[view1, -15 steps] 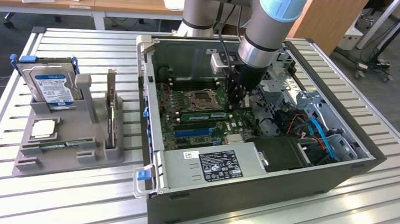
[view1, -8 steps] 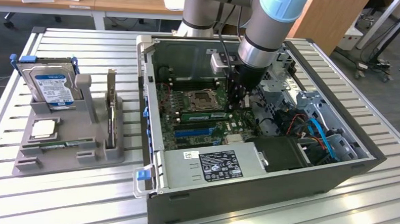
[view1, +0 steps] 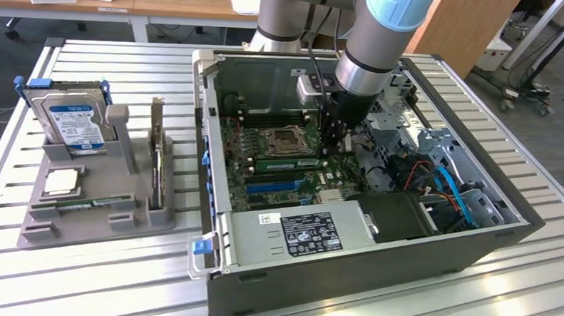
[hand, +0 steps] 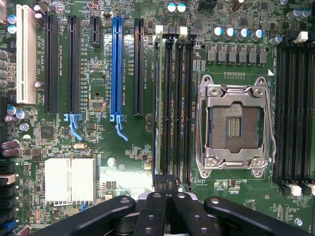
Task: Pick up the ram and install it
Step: 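Press down the ram until it locks into place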
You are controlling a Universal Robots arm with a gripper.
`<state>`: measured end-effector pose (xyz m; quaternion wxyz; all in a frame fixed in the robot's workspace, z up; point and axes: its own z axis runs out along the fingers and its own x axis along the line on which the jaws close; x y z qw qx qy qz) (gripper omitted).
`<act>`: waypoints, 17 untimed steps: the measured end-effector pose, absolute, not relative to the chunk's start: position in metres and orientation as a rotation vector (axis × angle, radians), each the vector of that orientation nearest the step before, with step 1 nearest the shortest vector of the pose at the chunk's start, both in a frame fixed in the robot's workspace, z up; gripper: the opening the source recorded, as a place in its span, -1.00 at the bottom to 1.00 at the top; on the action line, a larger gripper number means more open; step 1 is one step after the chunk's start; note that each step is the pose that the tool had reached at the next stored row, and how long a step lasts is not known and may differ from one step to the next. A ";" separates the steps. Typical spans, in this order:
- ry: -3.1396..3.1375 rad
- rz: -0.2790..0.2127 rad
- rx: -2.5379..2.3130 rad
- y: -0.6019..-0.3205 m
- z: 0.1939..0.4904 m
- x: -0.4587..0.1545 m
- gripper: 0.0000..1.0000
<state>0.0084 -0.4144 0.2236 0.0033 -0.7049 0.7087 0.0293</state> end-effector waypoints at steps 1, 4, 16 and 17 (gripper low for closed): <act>2.222 0.092 -2.210 -0.414 0.224 0.008 -0.80; 2.222 0.092 -2.210 -0.414 0.224 0.008 -0.80; 2.222 0.092 -2.210 -0.414 0.223 0.008 -0.80; 2.222 0.092 -2.210 -0.414 0.223 0.008 -0.80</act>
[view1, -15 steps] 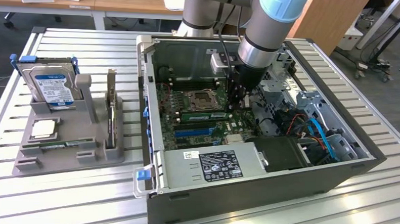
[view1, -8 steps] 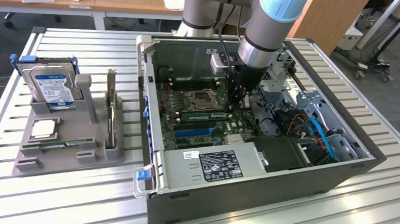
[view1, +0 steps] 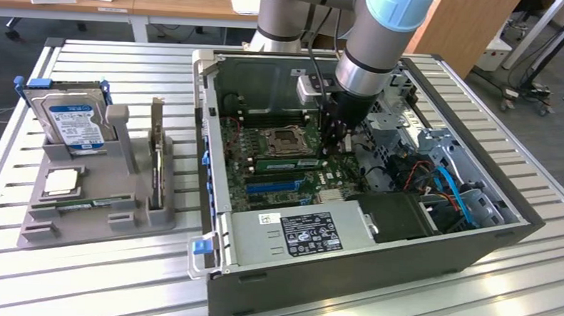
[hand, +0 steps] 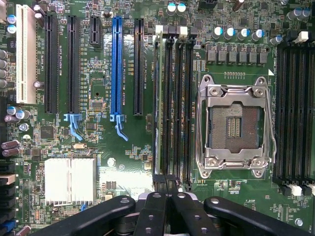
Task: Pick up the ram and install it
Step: 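Press down the ram until it locks into place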
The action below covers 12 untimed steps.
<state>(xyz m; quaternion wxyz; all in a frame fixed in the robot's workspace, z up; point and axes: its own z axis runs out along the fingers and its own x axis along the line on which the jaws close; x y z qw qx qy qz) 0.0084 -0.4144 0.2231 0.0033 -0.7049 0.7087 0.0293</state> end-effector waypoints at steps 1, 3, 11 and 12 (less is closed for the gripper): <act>2.222 0.092 -2.210 -0.414 0.223 0.008 -0.80; 2.222 0.092 -2.210 -0.414 0.223 0.008 -0.80; 2.222 0.092 -2.210 -0.414 0.229 0.008 -0.80; 2.222 0.092 -2.210 -0.414 0.230 0.008 -0.80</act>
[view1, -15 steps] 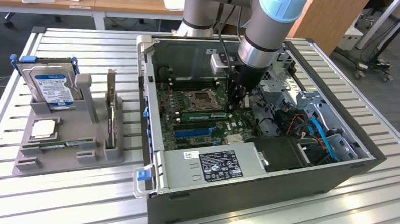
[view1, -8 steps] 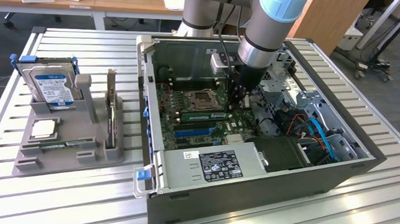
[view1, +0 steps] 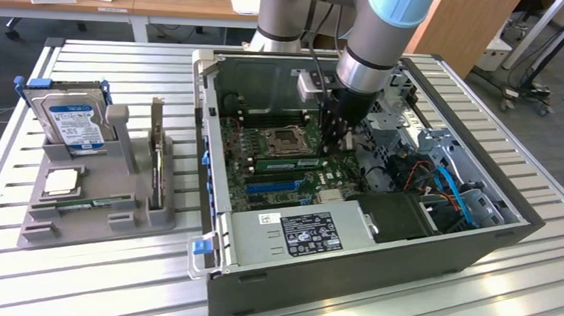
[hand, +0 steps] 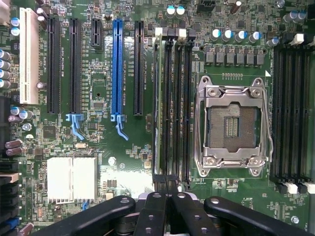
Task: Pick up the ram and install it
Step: 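Press down the ram until it locks into place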
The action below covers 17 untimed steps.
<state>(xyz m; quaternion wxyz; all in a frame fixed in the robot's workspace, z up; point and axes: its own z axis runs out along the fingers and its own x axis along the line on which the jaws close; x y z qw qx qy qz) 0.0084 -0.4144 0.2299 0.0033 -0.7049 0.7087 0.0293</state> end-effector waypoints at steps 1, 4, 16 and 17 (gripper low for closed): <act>2.222 0.092 -2.210 -0.414 0.231 0.008 -0.80; 2.222 0.092 -2.210 -0.414 0.235 0.008 -0.80; 2.222 0.092 -2.210 -0.414 0.243 0.008 -0.80; 2.222 0.092 -2.210 -0.414 0.243 0.008 -0.80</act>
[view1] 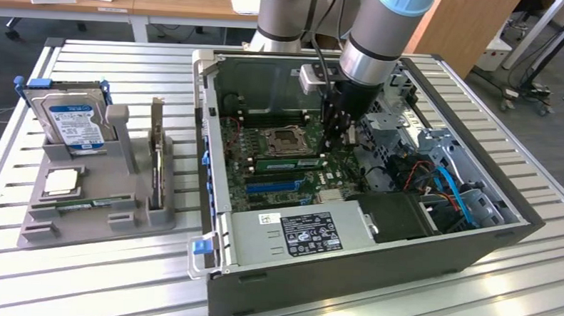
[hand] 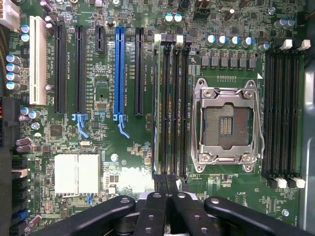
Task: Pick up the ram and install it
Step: 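Press down the ram until it locks into place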
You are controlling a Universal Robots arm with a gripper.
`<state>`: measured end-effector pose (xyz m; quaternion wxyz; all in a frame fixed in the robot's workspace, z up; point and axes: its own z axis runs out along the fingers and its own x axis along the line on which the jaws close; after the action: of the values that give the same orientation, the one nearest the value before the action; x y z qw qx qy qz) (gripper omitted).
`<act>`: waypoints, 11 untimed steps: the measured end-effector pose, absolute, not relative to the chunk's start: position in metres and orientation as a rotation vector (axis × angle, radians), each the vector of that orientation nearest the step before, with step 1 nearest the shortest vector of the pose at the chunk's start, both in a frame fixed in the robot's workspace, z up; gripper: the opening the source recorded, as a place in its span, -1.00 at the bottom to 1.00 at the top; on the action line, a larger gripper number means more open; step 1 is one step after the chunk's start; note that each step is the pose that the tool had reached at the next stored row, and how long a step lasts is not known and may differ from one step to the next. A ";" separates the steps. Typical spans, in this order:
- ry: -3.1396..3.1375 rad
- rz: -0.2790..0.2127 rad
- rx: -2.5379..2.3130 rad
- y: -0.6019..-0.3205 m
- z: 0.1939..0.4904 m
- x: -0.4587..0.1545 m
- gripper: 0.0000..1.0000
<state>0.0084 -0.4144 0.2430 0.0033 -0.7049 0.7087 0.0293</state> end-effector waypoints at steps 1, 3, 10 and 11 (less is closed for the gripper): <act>2.222 0.092 -2.210 -0.414 0.243 0.008 -0.80; 2.222 0.092 -2.210 -0.414 0.243 0.008 -0.80; 2.222 0.092 -2.209 -0.414 0.243 -0.012 -0.80; 2.222 0.091 -2.209 -0.414 0.243 -0.017 -0.80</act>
<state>-0.0165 -0.4143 0.2429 0.0036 -0.7047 0.7089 0.0292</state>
